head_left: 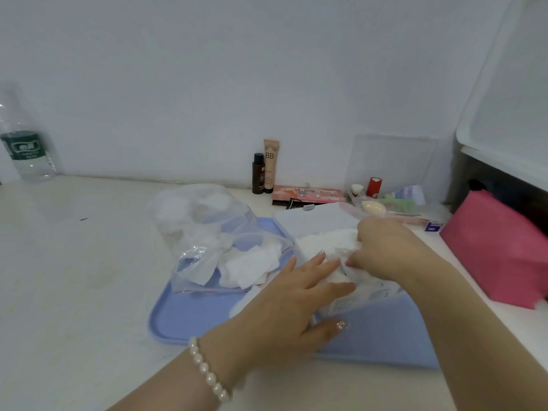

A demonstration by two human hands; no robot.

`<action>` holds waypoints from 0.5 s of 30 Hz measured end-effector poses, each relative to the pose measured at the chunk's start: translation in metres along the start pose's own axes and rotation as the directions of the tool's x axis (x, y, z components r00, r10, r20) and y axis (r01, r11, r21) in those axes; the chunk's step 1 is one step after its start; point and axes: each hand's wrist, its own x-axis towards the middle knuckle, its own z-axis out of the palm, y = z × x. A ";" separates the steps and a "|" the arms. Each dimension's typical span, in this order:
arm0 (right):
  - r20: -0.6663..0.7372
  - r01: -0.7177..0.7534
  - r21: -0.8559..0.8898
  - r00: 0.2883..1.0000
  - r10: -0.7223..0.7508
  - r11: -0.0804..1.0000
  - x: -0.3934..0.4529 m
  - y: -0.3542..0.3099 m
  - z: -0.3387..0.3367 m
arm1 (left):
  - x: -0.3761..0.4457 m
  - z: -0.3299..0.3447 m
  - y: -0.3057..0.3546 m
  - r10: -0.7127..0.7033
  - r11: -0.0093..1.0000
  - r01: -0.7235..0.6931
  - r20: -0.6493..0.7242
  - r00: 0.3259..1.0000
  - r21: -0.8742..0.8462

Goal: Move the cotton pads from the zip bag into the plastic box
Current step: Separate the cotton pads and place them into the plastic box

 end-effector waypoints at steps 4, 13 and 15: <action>-0.040 -0.041 -0.089 0.998 0.037 0.995 0.004 0.000 0.007 | 0.000 -0.004 0.002 -0.006 1.000 0.007 0.034 0.999 -0.003; 0.118 0.035 -0.194 0.993 -0.012 0.980 0.001 -0.013 0.008 | -0.001 -0.007 0.000 -0.007 0.997 0.011 0.059 0.998 -0.071; 0.110 0.022 -0.078 0.994 -0.014 0.997 0.001 -0.006 0.006 | 0.000 -0.009 0.002 -0.008 0.998 0.012 0.063 0.998 -0.065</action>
